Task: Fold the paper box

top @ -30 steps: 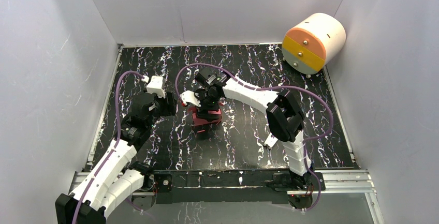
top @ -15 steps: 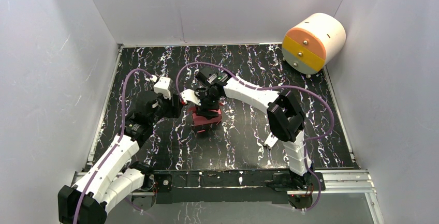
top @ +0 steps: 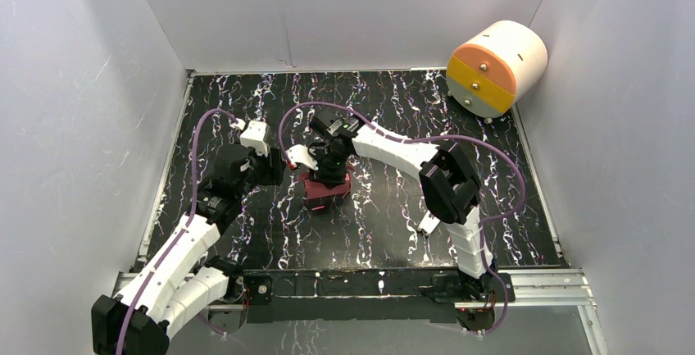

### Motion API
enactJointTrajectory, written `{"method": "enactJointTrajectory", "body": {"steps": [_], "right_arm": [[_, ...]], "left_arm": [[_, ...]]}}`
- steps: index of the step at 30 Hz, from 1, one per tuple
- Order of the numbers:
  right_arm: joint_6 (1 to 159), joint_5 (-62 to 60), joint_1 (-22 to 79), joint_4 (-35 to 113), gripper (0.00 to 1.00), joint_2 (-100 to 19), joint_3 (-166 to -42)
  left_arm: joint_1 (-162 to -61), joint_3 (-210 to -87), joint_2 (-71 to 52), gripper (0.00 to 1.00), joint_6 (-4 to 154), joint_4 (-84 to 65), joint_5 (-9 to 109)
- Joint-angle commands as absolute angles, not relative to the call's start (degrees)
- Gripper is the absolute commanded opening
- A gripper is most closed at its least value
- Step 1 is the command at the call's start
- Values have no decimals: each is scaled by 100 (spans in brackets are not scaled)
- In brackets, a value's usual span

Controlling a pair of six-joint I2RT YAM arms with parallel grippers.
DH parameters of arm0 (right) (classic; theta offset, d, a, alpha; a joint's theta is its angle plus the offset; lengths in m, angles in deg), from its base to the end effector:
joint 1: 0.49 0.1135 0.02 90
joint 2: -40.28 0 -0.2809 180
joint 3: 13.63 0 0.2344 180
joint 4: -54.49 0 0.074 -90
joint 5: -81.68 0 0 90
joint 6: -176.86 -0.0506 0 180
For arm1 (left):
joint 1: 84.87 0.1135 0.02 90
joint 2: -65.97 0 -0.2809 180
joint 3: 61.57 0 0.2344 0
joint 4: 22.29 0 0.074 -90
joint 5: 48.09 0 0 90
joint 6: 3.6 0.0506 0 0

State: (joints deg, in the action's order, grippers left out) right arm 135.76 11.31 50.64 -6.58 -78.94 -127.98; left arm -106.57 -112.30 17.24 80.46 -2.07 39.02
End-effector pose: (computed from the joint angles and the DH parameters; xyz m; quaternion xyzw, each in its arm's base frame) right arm 0.2631 0.3535 0.2277 -0.7612 0.5921 0.1707 0.2021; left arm 0.1749 -0.0669 0.2939 0.0964 0.8043 -0.1202 0.5740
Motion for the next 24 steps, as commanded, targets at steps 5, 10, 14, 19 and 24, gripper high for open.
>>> {"method": "enactJointTrajectory", "body": {"steps": [5,10,14,19,24], "right_arm": [[13651,1218,5118,-574,22,-7846,-12736],[13673,1076,5119,-525,9,-7735,-12630],[13635,1007,5119,-467,8,-7766,-12538],[13595,986,5119,-477,8,-7798,-12533],[13570,992,5119,-387,8,-7719,-12430]], "left_arm": [[-10615,-11228,1824,57,8136,-225,3922],[-10616,-11216,1842,57,8148,-233,3943],[-10614,-11201,1796,57,8156,-260,4109],[-10619,-11223,1543,57,8100,-200,4691],[-10614,-11323,1221,55,7543,-115,5146]]}}
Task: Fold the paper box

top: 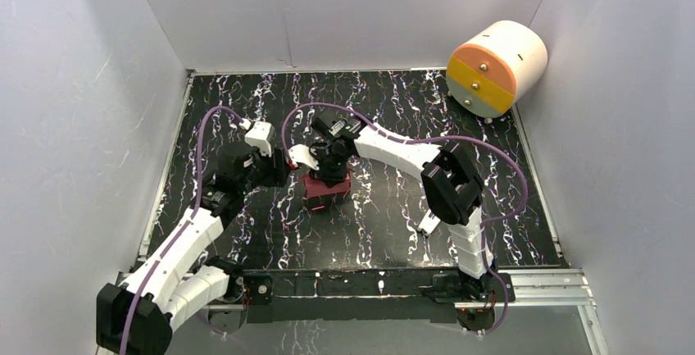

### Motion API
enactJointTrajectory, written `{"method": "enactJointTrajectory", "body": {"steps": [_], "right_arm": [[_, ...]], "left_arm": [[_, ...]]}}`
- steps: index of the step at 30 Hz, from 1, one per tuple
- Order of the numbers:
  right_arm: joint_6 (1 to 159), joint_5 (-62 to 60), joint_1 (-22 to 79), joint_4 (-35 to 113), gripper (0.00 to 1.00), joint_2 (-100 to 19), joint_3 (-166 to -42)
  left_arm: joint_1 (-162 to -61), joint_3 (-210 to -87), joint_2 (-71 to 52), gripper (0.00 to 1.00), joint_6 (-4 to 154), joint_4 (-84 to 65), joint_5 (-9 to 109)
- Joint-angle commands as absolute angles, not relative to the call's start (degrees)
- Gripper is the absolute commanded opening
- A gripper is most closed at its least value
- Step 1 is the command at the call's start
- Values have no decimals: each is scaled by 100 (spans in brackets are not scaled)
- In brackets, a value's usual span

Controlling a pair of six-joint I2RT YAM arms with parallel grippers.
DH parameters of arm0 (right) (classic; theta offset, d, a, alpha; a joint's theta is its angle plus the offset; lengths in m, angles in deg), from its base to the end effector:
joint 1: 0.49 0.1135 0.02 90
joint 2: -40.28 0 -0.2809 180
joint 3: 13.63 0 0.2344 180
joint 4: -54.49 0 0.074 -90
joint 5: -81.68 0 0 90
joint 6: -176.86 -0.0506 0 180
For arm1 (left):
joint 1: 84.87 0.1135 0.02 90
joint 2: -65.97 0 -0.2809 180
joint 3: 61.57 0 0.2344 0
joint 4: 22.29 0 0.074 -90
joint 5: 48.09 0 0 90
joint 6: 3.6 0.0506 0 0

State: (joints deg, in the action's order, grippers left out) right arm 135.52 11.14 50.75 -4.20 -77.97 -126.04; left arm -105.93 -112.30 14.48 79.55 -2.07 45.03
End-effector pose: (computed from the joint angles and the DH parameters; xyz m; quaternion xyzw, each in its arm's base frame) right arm 0.2614 0.3525 0.2272 -0.7599 0.5901 0.1697 0.2135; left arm 0.1817 -0.0729 0.2856 0.1172 0.8155 -0.1583 0.5442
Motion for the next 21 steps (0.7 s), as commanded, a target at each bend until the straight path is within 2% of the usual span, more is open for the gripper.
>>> {"method": "enactJointTrajectory", "body": {"steps": [1,8,21], "right_arm": [[13564,984,5119,-385,8,-7703,-12414],[13511,1067,5119,-275,8,-7594,-12284],[13416,1223,5119,-188,8,-7573,-12270]], "left_arm": [[-10619,-11337,1158,54,7368,-101,5149],[-10615,-11202,909,44,6390,-495,5324],[-10614,-11337,36,36,6009,-1194,5839]]}}
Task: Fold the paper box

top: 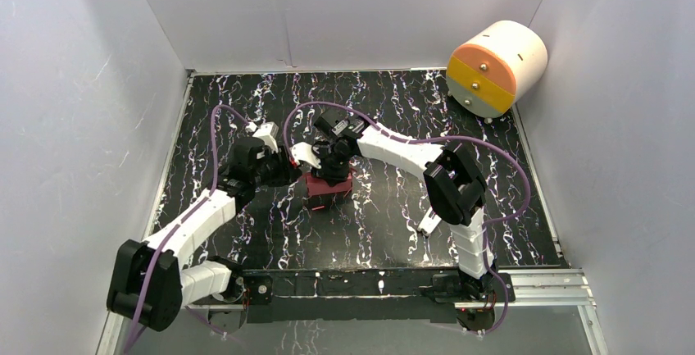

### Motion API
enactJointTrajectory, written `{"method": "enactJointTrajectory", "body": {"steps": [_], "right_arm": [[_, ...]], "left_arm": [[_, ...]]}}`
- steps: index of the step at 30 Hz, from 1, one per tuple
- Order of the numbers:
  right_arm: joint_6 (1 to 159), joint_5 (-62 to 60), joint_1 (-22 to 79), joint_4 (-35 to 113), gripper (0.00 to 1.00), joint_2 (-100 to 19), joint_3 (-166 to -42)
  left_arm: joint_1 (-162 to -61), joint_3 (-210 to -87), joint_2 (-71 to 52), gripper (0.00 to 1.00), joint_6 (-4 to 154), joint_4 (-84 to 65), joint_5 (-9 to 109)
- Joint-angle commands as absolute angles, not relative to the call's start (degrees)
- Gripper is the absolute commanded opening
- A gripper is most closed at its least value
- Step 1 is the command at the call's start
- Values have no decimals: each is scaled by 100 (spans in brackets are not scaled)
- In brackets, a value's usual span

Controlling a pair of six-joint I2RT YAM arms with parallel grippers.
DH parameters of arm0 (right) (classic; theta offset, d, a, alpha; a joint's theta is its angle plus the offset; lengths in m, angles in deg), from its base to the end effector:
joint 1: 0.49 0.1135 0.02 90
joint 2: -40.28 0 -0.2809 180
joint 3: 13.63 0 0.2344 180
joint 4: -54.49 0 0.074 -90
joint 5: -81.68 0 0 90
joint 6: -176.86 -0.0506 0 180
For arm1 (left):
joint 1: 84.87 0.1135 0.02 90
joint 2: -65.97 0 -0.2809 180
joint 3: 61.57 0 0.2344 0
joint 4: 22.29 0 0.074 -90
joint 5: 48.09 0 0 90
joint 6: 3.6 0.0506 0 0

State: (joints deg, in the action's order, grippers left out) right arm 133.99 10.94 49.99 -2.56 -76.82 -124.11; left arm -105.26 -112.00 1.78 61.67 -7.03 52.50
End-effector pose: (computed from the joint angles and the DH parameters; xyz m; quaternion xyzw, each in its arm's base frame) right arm 0.2638 0.3460 0.2274 -0.7475 0.6036 0.1694 0.2197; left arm 0.2157 -0.0901 0.2506 0.0143 0.8592 -0.2673 0.4361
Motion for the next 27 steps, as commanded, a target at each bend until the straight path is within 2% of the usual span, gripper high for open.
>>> {"method": "enactJointTrajectory", "body": {"steps": [1,11,21,27], "right_arm": [[13414,1229,5119,-183,8,-7573,-12268],[13340,1230,5119,-117,8,-7582,-12244],[13219,1174,5118,-11,7,-7625,-12249],[13135,1074,5111,38,5,-7608,-12267]], "left_arm": [[-10614,-11347,-23,36,5990,-1254,5881],[-10614,-11442,-198,29,5764,-1285,6389],[-10614,-11426,-29,29,5290,-1182,6411],[-10614,-11578,153,32,5737,-545,5702]]}}
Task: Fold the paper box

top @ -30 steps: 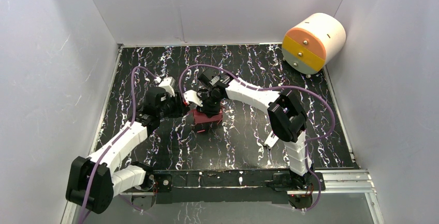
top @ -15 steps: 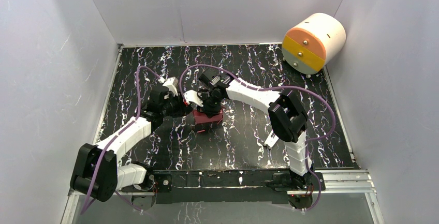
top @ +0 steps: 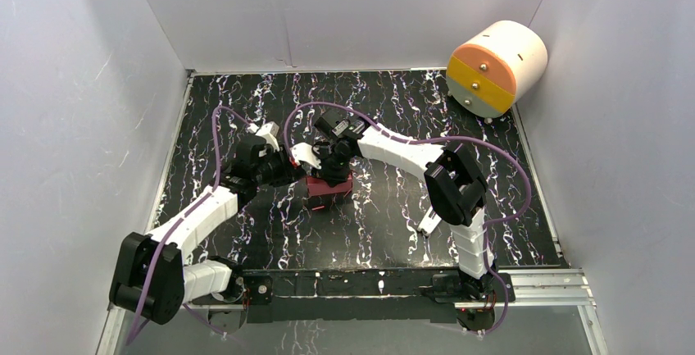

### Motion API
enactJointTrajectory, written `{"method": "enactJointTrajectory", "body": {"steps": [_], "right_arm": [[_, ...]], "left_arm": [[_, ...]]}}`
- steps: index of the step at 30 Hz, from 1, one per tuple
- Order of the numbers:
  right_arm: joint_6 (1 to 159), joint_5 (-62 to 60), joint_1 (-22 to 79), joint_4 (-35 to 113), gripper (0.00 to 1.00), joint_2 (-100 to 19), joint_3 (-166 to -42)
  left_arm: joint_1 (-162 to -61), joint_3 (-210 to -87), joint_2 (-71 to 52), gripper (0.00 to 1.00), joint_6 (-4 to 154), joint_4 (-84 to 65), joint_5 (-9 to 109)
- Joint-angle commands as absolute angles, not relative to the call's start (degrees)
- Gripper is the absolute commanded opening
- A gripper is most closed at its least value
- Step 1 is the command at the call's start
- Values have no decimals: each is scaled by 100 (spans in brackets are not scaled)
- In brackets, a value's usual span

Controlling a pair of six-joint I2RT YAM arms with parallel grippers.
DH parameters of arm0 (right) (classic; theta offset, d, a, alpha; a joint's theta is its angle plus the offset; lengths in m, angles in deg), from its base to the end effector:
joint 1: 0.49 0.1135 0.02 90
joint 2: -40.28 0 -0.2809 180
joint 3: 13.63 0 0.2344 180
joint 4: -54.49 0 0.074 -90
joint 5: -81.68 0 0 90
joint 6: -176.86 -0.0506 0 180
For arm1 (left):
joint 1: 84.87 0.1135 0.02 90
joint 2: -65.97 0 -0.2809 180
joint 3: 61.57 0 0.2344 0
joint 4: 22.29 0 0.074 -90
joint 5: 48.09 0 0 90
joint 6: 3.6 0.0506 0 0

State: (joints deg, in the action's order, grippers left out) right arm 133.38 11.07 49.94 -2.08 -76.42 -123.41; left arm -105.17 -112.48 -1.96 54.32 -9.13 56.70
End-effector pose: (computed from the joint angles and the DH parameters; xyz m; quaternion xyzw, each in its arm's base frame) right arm 0.2630 0.3447 0.2273 -0.7439 0.6072 0.1715 0.2203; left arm 0.2252 -0.0971 0.2434 -0.0244 0.8616 -0.3184 0.3945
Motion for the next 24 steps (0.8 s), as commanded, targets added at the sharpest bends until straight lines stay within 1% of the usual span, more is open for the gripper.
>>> {"method": "enactJointTrajectory", "body": {"steps": [1,5,9,14,20,24], "right_arm": [[13127,1044,5110,41,5,-7608,-12274],[13107,992,5101,53,10,-7583,-12279],[13130,999,5095,38,11,-7582,-12285],[13159,1028,5093,0,11,-7591,-12294],[13161,1059,5097,34,11,-7599,-12294],[13142,1106,5093,53,11,-7617,-12311]], "left_arm": [[-10617,-11611,188,33,5840,-503,5658],[-10619,-11765,260,39,6372,-340,5725],[-10614,-11925,280,46,7048,-137,5810],[-10614,-11935,316,52,7913,-145,6034],[-10614,-11811,171,53,7885,-701,6773],[-10619,-11915,-78,51,7684,-924,7058]]}}
